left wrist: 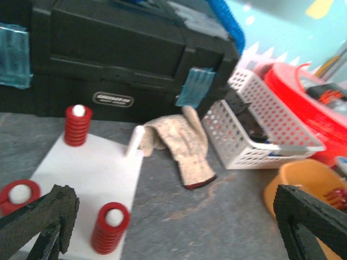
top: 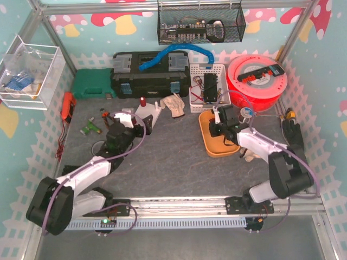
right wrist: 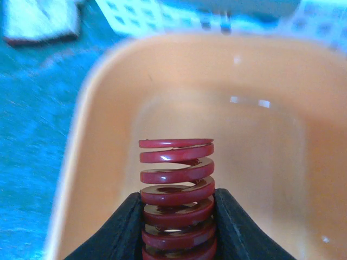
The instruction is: Install the large spring
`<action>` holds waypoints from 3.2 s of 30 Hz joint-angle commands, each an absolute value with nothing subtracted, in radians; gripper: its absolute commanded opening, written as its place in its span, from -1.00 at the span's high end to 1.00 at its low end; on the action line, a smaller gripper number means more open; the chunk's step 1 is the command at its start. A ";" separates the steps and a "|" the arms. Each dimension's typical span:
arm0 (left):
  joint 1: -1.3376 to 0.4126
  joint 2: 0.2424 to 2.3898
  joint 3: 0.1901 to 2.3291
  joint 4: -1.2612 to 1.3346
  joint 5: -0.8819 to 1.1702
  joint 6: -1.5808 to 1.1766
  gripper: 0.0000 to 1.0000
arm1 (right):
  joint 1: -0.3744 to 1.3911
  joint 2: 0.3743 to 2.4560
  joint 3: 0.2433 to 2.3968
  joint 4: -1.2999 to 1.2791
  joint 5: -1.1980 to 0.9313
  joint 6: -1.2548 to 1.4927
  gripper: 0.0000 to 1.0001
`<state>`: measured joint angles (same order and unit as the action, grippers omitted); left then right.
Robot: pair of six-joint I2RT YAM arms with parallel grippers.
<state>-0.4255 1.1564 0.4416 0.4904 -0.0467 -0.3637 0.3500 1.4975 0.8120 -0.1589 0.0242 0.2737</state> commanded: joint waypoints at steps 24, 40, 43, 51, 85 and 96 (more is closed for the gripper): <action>-0.579 1.106 0.662 0.222 0.448 -0.517 -0.57 | 0.752 1.194 0.327 0.953 -0.115 -0.054 0.77; -0.676 1.330 0.780 0.231 0.495 -0.517 -0.32 | 0.805 1.258 0.327 0.999 -0.111 -0.060 0.76; -0.681 1.340 0.781 0.233 0.494 -0.520 -0.21 | 0.811 1.259 0.328 1.000 -0.095 -0.066 0.76; -0.681 1.327 0.764 0.233 0.488 -0.521 0.07 | 0.813 1.264 0.335 0.981 -0.058 -0.061 0.76; -0.556 1.345 0.936 0.033 -0.067 -0.294 1.00 | 0.810 0.962 0.485 0.343 0.355 0.195 -0.97; -0.487 1.626 1.111 0.083 -0.245 -0.228 1.00 | 0.804 0.925 0.400 0.396 0.496 0.214 -0.97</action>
<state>-0.5060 1.5604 1.0351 0.0433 -0.1619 -0.2718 0.8097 0.9264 0.4091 0.3836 0.4377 0.1970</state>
